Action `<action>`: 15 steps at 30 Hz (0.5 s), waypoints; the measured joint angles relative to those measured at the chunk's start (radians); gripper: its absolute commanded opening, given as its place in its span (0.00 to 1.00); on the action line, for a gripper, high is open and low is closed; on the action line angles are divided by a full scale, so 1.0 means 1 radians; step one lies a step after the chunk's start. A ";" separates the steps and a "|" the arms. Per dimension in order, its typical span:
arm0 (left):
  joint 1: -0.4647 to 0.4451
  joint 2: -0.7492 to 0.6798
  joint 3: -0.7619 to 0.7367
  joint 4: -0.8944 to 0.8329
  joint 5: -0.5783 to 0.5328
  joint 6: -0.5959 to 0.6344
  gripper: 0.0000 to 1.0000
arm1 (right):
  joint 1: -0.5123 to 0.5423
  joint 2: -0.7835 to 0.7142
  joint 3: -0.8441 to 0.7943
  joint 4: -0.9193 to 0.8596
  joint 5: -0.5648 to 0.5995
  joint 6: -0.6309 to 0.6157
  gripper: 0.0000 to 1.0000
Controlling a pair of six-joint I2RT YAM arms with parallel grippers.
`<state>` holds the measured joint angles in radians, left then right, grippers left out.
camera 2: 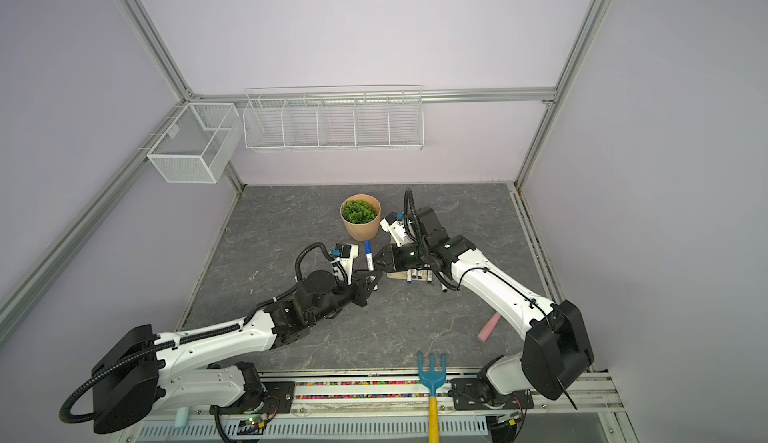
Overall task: Insert the pens into the pen caps
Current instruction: 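Press the blue cap down onto the marker with the right gripper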
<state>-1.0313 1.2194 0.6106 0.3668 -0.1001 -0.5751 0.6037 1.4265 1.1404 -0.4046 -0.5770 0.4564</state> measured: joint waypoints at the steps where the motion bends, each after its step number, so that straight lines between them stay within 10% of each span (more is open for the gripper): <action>1: 0.001 0.000 0.000 0.002 0.000 -0.001 0.00 | 0.000 -0.008 0.000 -0.003 0.012 0.000 0.33; 15: 0.006 0.000 -0.002 0.011 0.000 -0.015 0.00 | 0.069 -0.152 -0.024 0.014 0.123 -0.042 0.39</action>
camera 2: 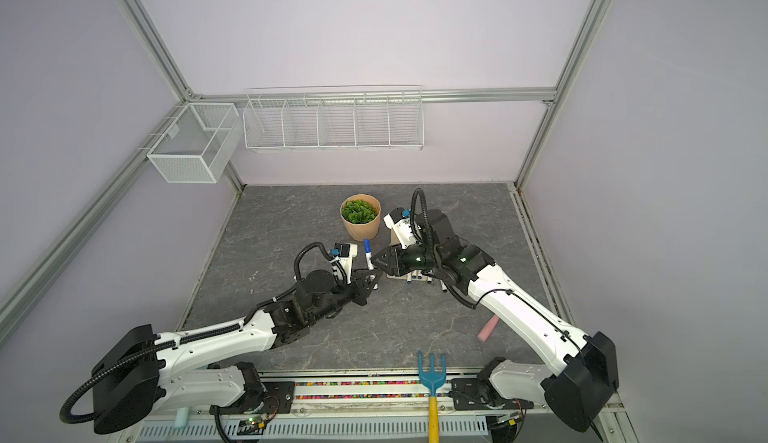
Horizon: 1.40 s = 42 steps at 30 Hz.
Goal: Insert the pens into the pen caps
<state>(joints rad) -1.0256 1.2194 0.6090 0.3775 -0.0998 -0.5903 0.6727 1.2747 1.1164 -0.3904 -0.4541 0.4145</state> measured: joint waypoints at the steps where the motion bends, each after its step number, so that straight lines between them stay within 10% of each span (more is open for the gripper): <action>1: 0.000 0.000 0.000 0.000 0.000 0.000 0.00 | 0.010 0.016 0.002 -0.001 0.006 -0.003 0.39; 11: 0.002 -0.001 -0.002 -0.011 0.011 -0.006 0.00 | 0.048 0.093 0.028 0.008 0.058 -0.046 0.16; 17: 0.003 -0.034 -0.040 -0.012 -0.039 -0.034 0.46 | 0.027 0.121 0.034 -0.004 0.095 -0.031 0.13; 29: 0.006 -0.307 -0.131 -0.390 -0.390 -0.195 0.54 | -0.153 0.518 0.166 -0.106 0.224 0.020 0.15; 42: 0.013 -0.531 -0.203 -0.587 -0.492 -0.266 0.58 | -0.173 0.687 0.294 -0.164 0.312 0.014 0.40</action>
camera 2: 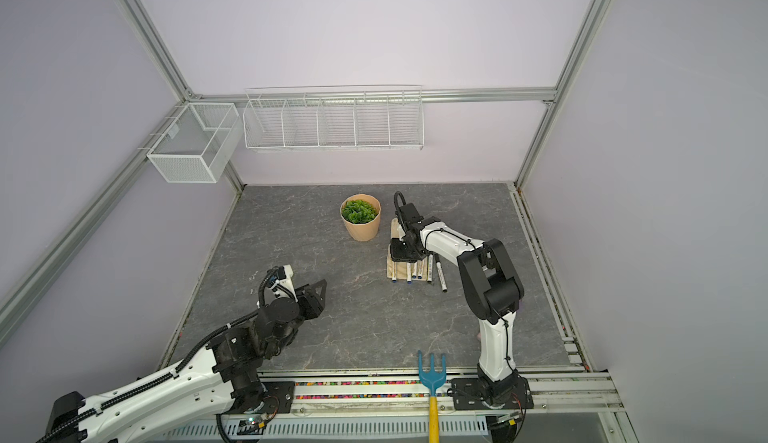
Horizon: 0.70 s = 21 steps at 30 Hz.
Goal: Insert the pens into the pen caps
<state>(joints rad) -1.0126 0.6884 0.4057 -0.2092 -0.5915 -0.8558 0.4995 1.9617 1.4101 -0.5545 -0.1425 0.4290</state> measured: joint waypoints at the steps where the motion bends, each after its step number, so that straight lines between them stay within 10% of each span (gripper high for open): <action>1: 0.000 0.002 0.000 -0.008 -0.004 0.000 0.58 | 0.000 -0.012 -0.003 -0.001 0.008 0.000 0.40; 14: 0.096 0.054 0.182 -0.296 -0.212 0.043 0.61 | -0.028 -0.778 -0.487 0.334 0.509 -0.089 0.74; 21: 0.422 0.040 0.185 -0.260 -0.323 0.257 0.68 | -0.074 -0.675 -0.695 0.514 0.797 -0.208 0.77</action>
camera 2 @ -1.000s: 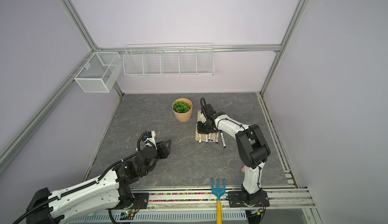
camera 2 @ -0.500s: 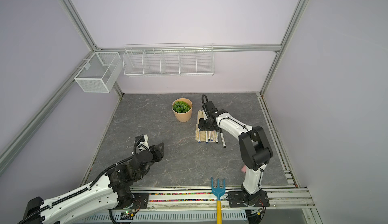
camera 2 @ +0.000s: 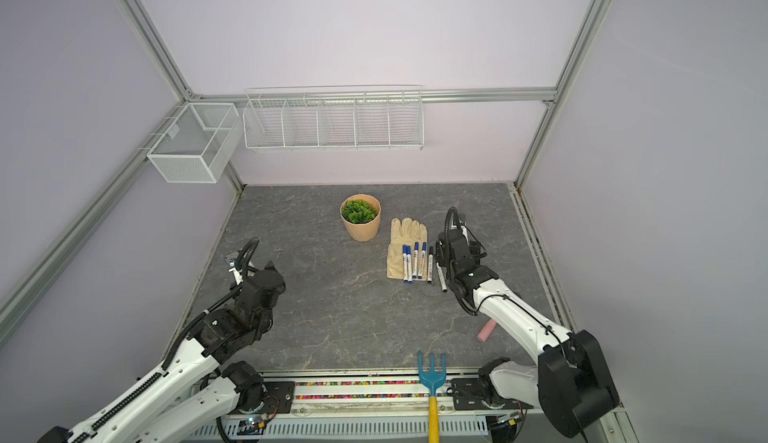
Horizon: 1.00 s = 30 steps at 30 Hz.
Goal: Insert the pens into the pen caps
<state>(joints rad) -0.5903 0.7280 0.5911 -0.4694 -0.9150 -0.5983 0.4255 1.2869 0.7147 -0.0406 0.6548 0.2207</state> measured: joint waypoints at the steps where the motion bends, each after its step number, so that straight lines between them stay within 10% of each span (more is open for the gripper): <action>1: 0.042 0.003 -0.010 0.027 -0.008 0.032 0.68 | -0.009 0.024 -0.013 0.017 0.021 -0.011 0.77; 5: 0.199 0.059 -0.072 0.167 -0.029 0.140 0.73 | -0.048 0.089 -0.062 0.178 0.091 -0.103 0.77; 7: 0.238 0.121 -0.100 0.237 -0.032 0.179 0.98 | -0.069 0.121 -0.069 0.264 0.109 -0.150 0.76; 16: 0.298 0.477 -0.143 0.558 -0.040 0.253 0.99 | -0.153 0.261 -0.298 0.771 0.103 -0.330 0.89; 24: 0.304 0.691 -0.137 0.978 0.006 0.462 0.99 | -0.430 0.240 -0.310 0.861 -0.349 -0.277 0.88; 30: 0.341 0.821 -0.109 1.128 0.128 0.570 0.99 | -0.409 0.241 -0.332 0.895 -0.478 -0.272 0.89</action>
<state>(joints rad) -0.2493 1.5494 0.4820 0.6582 -0.7872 -0.0284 0.0170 1.5280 0.3828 0.8539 0.1772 -0.0517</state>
